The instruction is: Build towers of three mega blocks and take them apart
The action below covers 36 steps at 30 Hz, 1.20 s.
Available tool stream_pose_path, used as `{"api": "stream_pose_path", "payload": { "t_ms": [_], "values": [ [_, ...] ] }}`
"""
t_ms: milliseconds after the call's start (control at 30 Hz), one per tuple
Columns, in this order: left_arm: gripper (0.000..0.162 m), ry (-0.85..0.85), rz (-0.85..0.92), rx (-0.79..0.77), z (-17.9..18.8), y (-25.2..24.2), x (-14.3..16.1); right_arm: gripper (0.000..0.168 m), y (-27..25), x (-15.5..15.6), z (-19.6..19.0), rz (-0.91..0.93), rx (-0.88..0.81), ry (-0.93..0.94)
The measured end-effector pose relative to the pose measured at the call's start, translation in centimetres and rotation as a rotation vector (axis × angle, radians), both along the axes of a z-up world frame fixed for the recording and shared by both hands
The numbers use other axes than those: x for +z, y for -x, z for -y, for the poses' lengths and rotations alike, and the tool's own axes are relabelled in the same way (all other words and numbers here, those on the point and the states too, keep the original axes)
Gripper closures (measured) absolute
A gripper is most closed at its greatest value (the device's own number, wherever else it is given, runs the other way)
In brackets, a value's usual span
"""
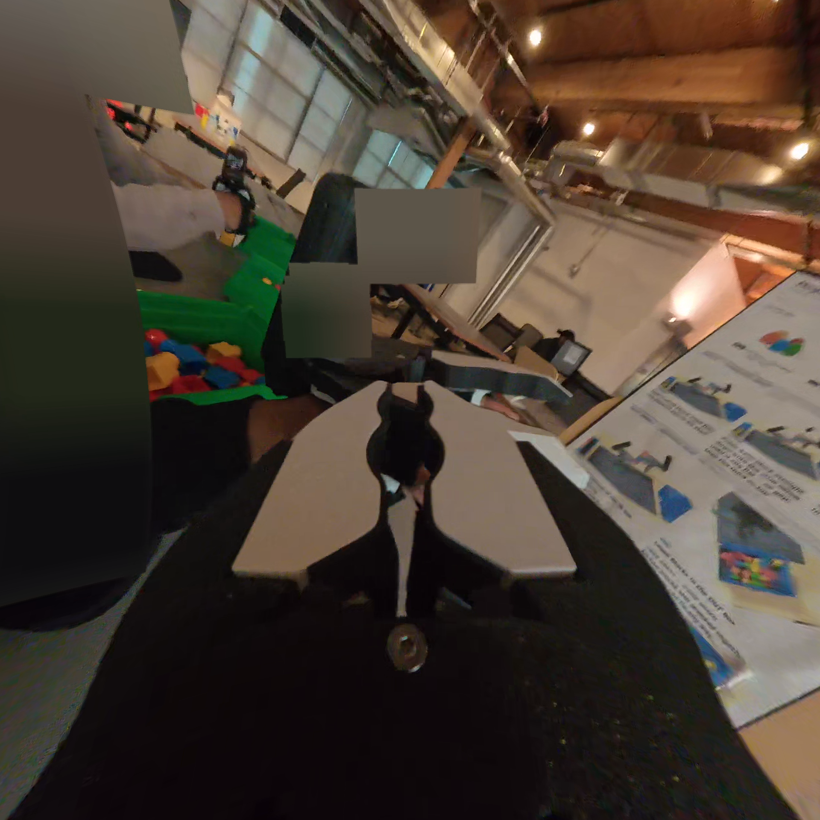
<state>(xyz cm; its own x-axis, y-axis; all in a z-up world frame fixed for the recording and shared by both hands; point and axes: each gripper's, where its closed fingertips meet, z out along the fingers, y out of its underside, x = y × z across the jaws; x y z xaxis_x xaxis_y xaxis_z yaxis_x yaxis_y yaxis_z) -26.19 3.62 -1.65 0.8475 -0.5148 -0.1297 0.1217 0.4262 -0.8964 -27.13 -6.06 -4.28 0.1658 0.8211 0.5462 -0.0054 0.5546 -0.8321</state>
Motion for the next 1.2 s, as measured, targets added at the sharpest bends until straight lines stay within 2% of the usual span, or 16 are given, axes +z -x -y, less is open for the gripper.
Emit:
{"api": "stream_pose_path", "payload": {
  "t_ms": [33,167,233,300,367,433,667,867,933,1100,1133,1200],
  "values": [
    [0.075,-0.006,-0.023,0.073,-0.4,0.5,-0.1,0.163,0.4,-0.5,-0.1,0.026,-0.017,-0.007],
    [0.099,-0.03,-0.091,0.29,-1.6,1.8,-0.7,0.164,1.8,-1.2,1.1,0.04,-0.004,-0.052],
    [0.119,0.012,-0.089,0.336,-2.1,2.2,-1.3,0.153,2.1,-1.5,1.0,0.059,-0.02,-0.056],
    [0.139,0.048,-0.093,0.379,-2.6,2.7,-1.8,0.153,1.8,-1.3,0.5,0.045,-0.048,-0.084],
    [0.15,0.049,-0.103,0.415,-2.7,3.2,-1.8,0.153,1.5,-1.3,0.4,0.049,-0.033,-0.062],
    [0.154,0.054,-0.113,0.432,-2.8,3.5,-1.9,0.153,1.2,-0.8,0.2,0.017,-0.037,-0.052],
    [0.155,0.057,-0.129,0.427,-2.5,3.8,-1.7,0.152,-0.4,-0.3,-2.4,-0.013,-0.133,0.0],
    [0.155,0.014,-0.185,0.512,0.0,5.1,0.4,0.151,-3.3,0.0,-5.6,0.004,-0.265,0.108],
    [0.155,0.022,-0.207,0.495,1.3,5.4,1.1,0.15,-4.6,-0.3,-6.8,0.03,-0.32,0.145],
    [0.152,0.177,-0.286,0.365,4.0,5.6,0.6,0.144,-7.6,-1.3,-9.3,0.111,-0.411,0.246],
    [0.149,0.215,-0.305,0.359,4.4,6.0,0.2,0.139,-8.0,-1.8,-9.5,0.138,-0.414,0.274],
    [0.131,0.287,-0.355,0.379,5.2,7.5,-0.7,0.133,-8.6,-2.6,-10.0,0.182,-0.414,0.315]
  ]
}}
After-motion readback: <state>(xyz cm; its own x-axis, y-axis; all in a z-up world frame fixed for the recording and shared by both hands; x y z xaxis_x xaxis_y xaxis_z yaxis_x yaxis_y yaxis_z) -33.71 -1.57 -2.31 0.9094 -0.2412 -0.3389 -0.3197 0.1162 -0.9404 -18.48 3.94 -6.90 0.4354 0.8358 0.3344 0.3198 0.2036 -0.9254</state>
